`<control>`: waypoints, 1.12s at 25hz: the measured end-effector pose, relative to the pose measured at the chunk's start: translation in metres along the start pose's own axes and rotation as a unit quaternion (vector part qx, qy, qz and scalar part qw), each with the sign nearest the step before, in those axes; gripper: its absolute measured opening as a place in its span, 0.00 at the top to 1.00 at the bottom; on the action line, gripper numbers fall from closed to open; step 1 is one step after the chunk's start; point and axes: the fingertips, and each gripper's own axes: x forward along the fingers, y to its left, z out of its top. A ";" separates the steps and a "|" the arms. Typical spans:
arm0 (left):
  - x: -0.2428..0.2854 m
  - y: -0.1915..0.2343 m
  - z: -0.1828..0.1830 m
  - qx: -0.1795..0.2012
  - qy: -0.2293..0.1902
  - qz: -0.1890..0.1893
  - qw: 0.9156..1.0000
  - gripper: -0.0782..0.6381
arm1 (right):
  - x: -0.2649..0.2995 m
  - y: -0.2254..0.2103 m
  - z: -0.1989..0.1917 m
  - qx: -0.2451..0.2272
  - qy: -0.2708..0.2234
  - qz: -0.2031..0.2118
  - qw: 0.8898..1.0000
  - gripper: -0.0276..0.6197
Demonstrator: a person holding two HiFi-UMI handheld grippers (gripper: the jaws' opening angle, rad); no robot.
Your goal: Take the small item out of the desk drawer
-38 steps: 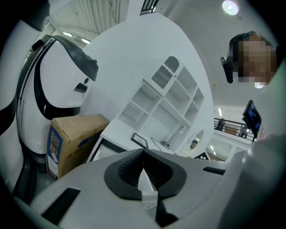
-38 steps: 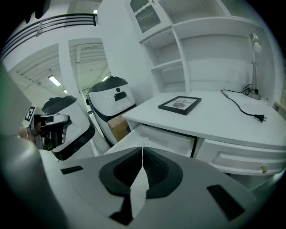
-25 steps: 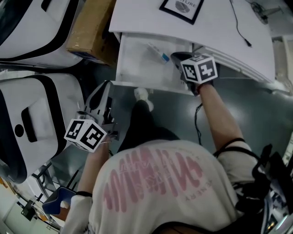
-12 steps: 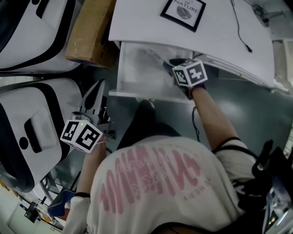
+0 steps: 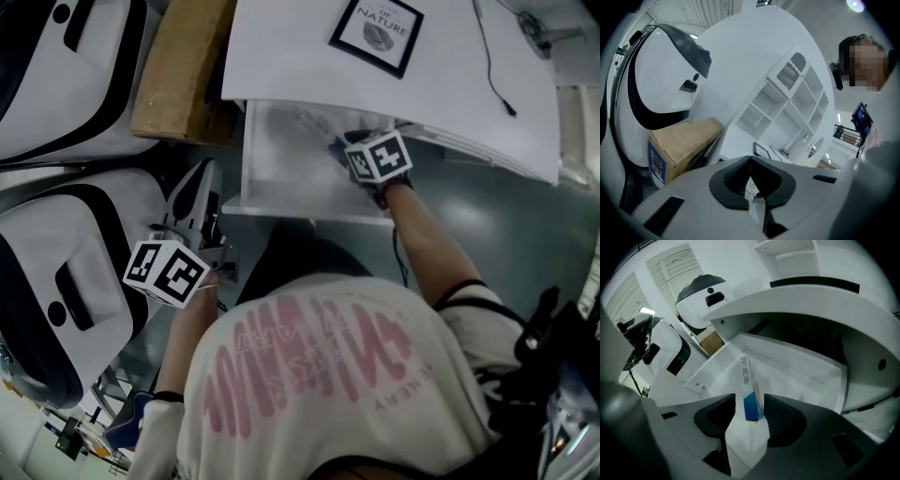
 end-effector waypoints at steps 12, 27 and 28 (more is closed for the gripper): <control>0.017 -0.005 0.017 -0.005 -0.004 -0.014 1.000 0.85 | 0.011 -0.003 -0.013 0.016 0.019 -0.011 1.000 0.78; -0.002 -0.045 0.011 0.006 -0.035 -0.032 0.999 0.85 | -0.041 0.011 -0.023 0.001 0.031 0.009 0.999 0.80; -0.007 -0.048 0.009 0.006 -0.040 -0.029 0.999 0.85 | -0.047 0.013 -0.025 -0.008 0.031 0.010 0.999 0.80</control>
